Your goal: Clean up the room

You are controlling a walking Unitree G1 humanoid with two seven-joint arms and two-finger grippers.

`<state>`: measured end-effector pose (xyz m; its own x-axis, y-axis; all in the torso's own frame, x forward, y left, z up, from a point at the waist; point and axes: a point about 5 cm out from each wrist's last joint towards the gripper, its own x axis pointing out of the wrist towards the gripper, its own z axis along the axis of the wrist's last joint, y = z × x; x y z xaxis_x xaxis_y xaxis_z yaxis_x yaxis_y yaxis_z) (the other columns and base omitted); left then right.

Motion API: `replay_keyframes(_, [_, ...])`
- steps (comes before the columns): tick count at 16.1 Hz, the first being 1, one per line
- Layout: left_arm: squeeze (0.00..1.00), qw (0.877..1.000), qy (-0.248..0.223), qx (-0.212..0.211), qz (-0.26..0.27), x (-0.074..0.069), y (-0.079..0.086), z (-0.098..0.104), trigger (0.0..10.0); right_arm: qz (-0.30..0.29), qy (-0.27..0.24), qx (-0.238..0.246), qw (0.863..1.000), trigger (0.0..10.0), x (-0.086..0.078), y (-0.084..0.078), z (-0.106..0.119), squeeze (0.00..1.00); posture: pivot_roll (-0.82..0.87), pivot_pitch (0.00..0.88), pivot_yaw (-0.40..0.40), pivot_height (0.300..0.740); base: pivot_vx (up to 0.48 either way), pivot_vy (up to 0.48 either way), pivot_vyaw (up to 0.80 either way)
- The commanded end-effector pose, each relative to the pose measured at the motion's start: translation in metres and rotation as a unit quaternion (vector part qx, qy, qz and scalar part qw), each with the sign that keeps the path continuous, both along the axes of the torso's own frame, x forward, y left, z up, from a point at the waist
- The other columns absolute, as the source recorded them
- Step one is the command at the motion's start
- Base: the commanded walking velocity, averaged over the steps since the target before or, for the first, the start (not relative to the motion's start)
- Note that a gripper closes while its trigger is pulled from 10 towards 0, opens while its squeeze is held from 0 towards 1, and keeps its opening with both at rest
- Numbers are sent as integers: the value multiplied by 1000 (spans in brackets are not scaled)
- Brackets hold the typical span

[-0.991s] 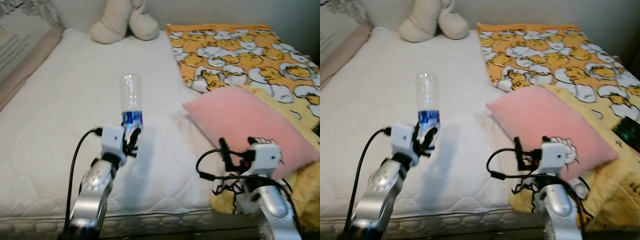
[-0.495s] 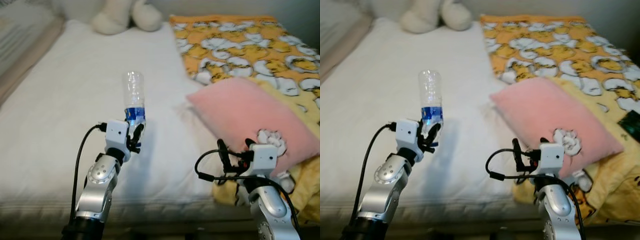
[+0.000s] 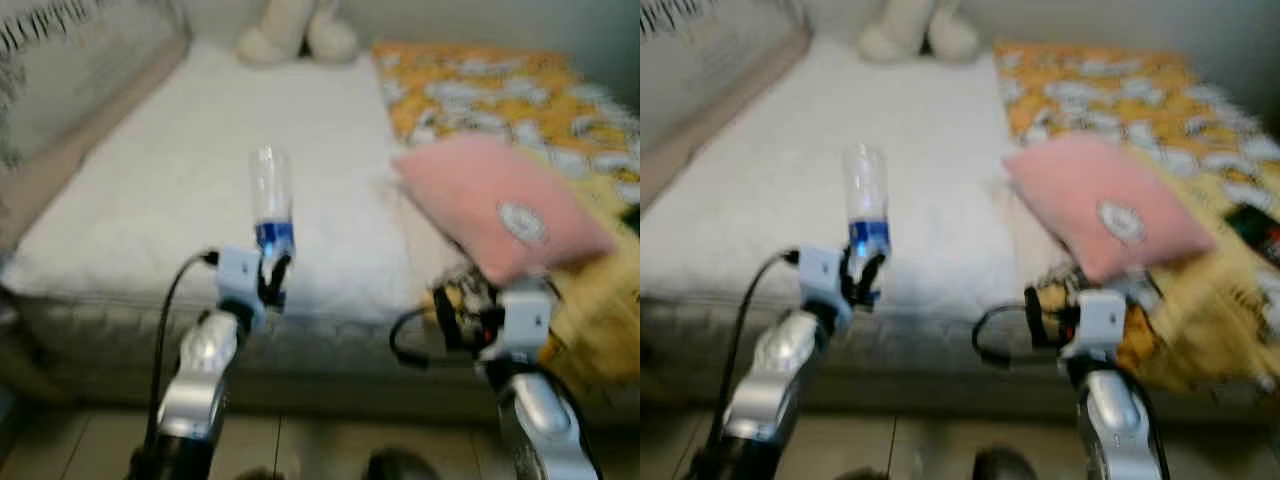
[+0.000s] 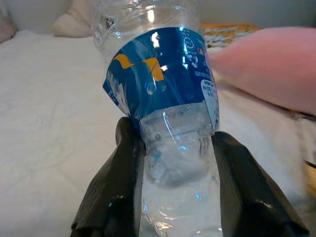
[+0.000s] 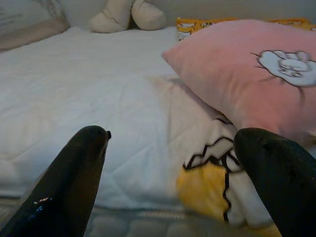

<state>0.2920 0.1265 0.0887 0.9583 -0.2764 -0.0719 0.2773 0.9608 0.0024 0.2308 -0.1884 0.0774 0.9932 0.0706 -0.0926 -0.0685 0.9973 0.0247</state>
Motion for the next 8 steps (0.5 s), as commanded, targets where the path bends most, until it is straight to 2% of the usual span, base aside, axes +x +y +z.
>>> replay_keyframes(1, [0, 1000, -12, -1, 3, 2, 2, 5, 10000, 1, -5, 2, 1000, 10000, 3, -1, 4, 0, -183, 0, 43, 732, -390, 0, 0])
replay_keyframes(4, [0, 1000, -10, 0, 4, 2, 1, 4, 10000, 0, -2, 2, 1000, 10000, 1, -2, 2, 0, -185, 0, 44, 732, -390, 0, 0])
replay_keyframes(8, [0, 1000, -16, 3, -5, 1, 0, 3, 10000, -7, 2, -6, 1000, 10000, -1, -4, 0, 0, -187, 0, 47, 732, 0, 0, 659])
